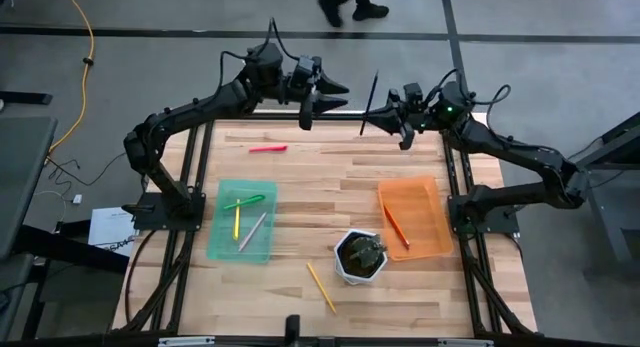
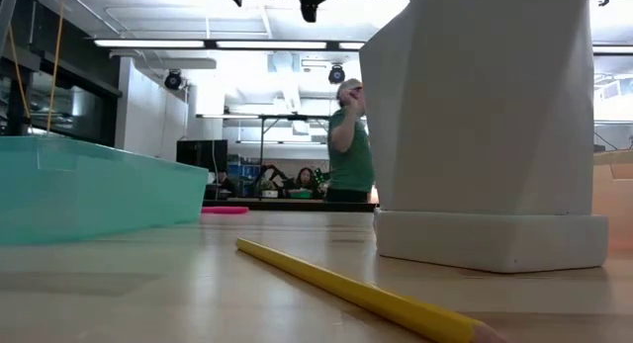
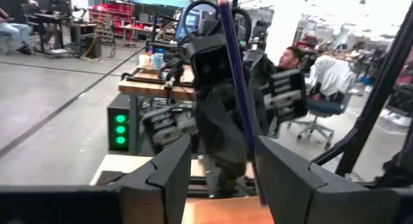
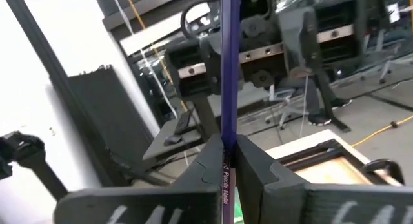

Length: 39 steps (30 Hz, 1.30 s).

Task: Sort pens & pencils
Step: Put the blue pencil into the orange bin

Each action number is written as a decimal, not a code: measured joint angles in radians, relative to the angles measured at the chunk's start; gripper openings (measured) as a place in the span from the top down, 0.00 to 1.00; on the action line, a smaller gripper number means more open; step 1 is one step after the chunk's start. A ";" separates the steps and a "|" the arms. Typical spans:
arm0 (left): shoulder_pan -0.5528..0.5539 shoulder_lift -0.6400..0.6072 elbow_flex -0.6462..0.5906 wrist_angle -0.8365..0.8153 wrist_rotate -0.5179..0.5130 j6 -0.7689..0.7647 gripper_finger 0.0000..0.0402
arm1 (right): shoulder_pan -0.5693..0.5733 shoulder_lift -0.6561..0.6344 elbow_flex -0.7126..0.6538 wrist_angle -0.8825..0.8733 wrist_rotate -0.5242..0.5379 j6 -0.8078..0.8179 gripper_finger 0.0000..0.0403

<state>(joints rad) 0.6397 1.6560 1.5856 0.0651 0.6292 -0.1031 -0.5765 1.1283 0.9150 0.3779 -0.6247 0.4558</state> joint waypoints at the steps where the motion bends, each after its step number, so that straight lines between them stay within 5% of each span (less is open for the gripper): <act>1: 0.007 -0.006 0.000 -0.011 0.000 0.013 0.62 | -0.012 -0.008 0.000 -0.001 0.000 0.008 0.99; 27: 0.119 -0.189 0.000 -0.459 -0.009 0.322 0.65 | -0.163 -0.242 0.000 -0.374 -0.027 0.008 0.99; 39: 0.119 -0.190 0.000 -0.482 0.339 0.334 0.65 | -0.163 -0.332 0.000 -0.643 -0.021 -0.019 0.99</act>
<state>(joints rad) 0.7589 1.4658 1.5856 -0.4169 0.9687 0.2304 -0.7399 0.7960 0.9154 -0.2652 -0.6456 0.4369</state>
